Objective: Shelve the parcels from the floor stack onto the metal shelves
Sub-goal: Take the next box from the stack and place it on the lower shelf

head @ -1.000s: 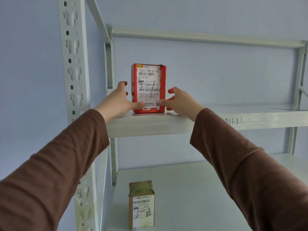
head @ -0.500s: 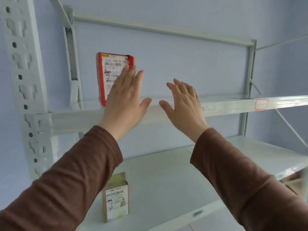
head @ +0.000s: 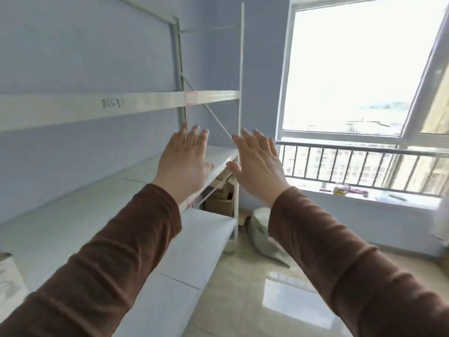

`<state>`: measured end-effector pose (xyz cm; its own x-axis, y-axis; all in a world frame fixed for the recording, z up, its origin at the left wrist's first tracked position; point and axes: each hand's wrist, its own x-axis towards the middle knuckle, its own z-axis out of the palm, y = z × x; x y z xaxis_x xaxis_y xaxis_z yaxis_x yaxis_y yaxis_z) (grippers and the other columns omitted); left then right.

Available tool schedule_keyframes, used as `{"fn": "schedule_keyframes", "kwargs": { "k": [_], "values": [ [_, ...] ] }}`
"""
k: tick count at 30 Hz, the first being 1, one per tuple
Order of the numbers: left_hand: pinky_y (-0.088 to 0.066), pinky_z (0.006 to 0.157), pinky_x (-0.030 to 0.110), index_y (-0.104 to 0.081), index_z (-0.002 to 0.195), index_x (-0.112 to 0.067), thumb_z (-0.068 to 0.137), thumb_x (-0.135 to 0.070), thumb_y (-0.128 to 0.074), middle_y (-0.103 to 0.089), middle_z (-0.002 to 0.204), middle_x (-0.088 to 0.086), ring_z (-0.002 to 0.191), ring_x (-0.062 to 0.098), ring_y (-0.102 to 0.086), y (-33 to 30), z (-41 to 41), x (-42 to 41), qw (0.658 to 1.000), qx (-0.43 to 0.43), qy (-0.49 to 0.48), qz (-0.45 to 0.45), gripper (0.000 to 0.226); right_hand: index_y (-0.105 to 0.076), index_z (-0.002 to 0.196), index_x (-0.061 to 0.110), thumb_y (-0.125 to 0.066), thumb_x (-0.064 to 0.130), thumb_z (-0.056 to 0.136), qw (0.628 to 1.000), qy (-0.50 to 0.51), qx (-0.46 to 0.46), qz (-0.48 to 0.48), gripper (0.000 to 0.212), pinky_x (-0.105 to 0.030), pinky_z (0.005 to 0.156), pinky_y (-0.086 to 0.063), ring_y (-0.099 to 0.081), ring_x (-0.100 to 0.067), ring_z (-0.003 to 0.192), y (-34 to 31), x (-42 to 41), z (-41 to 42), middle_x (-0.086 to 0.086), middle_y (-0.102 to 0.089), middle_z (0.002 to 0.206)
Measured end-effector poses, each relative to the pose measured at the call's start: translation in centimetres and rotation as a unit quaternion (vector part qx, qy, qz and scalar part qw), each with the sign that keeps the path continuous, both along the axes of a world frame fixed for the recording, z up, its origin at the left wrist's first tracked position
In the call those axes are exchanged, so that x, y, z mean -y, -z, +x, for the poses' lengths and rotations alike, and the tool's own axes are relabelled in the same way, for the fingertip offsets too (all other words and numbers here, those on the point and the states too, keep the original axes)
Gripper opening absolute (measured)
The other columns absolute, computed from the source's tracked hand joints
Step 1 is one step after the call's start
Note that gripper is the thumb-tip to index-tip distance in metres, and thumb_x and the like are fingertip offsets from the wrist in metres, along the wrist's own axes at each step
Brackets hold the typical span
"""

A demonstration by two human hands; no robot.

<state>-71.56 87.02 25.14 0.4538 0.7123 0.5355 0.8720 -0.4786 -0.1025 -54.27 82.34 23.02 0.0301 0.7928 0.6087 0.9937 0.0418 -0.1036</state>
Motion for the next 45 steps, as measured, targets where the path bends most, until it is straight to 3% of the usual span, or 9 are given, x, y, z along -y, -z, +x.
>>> {"fn": "schedule_keyframes", "kwargs": {
  "k": [4,10,21,30,38,45],
  "values": [
    [-0.004,0.128,0.042,-0.006,0.163,-0.014,0.104,-0.046,-0.045,-0.007,0.171,0.009,0.158,0.029,0.003,2.5,8.9,4.0,0.994,-0.015,0.104,-0.029,0.077,-0.02,0.16,0.022,-0.052,0.043,0.101,0.993,0.111,-0.008,-0.043,0.07,-0.05,0.127,-0.004,-0.003,-0.026,0.157,2.7,7.1,7.0,-0.003,-0.016,0.169],
    [0.002,0.127,0.041,-0.002,0.163,-0.017,0.104,-0.046,-0.045,-0.002,0.171,0.005,0.158,0.025,0.008,5.1,22.7,13.5,0.968,-0.023,0.239,-0.074,0.078,-0.021,0.16,0.021,-0.05,0.044,0.101,0.961,0.267,-0.008,-0.073,0.07,-0.051,0.126,-0.009,-0.009,-0.027,0.156,5.2,20.2,17.4,-0.003,-0.019,0.168],
    [0.001,0.126,0.039,-0.005,0.163,-0.018,0.102,-0.043,-0.051,-0.001,0.171,0.004,0.158,0.022,0.01,10.2,46.0,40.1,0.876,-0.044,0.463,-0.132,0.081,-0.021,0.16,0.017,-0.052,0.043,0.101,0.874,0.471,-0.045,-0.11,0.071,-0.056,0.125,-0.009,-0.011,-0.031,0.155,9.9,50.7,33.1,-0.008,-0.019,0.168],
    [-0.001,0.128,0.039,-0.004,0.164,-0.016,0.102,-0.044,-0.051,-0.003,0.171,0.005,0.158,0.023,0.007,15.6,58.3,57.6,0.79,-0.08,0.587,-0.16,0.082,-0.013,0.162,0.018,-0.044,0.041,0.104,0.778,0.602,-0.107,-0.145,0.069,-0.053,0.126,-0.006,-0.003,-0.027,0.157,14.1,69.9,40.7,-0.006,-0.008,0.17],
    [-0.004,0.126,0.038,-0.004,0.163,-0.017,0.102,-0.041,-0.051,-0.006,0.171,0.006,0.158,0.024,0.003,19.4,66.9,67.0,0.706,-0.11,0.674,-0.189,0.081,-0.01,0.162,0.017,-0.043,0.038,0.106,0.702,0.678,-0.172,-0.134,0.068,-0.053,0.126,-0.01,-0.002,-0.027,0.157,18.0,79.3,45.1,-0.007,-0.007,0.171],
    [-0.017,0.125,0.043,-0.003,0.163,-0.016,0.102,-0.036,-0.054,-0.014,0.17,0.009,0.157,0.028,-0.007,23.3,72.4,74.6,0.642,-0.137,0.713,-0.247,0.082,-0.011,0.162,0.014,-0.049,0.037,0.105,0.633,0.733,-0.227,-0.103,0.072,-0.047,0.127,-0.01,-0.006,-0.032,0.156,21.2,87.1,47.8,-0.01,-0.008,0.17]
  ]
}}
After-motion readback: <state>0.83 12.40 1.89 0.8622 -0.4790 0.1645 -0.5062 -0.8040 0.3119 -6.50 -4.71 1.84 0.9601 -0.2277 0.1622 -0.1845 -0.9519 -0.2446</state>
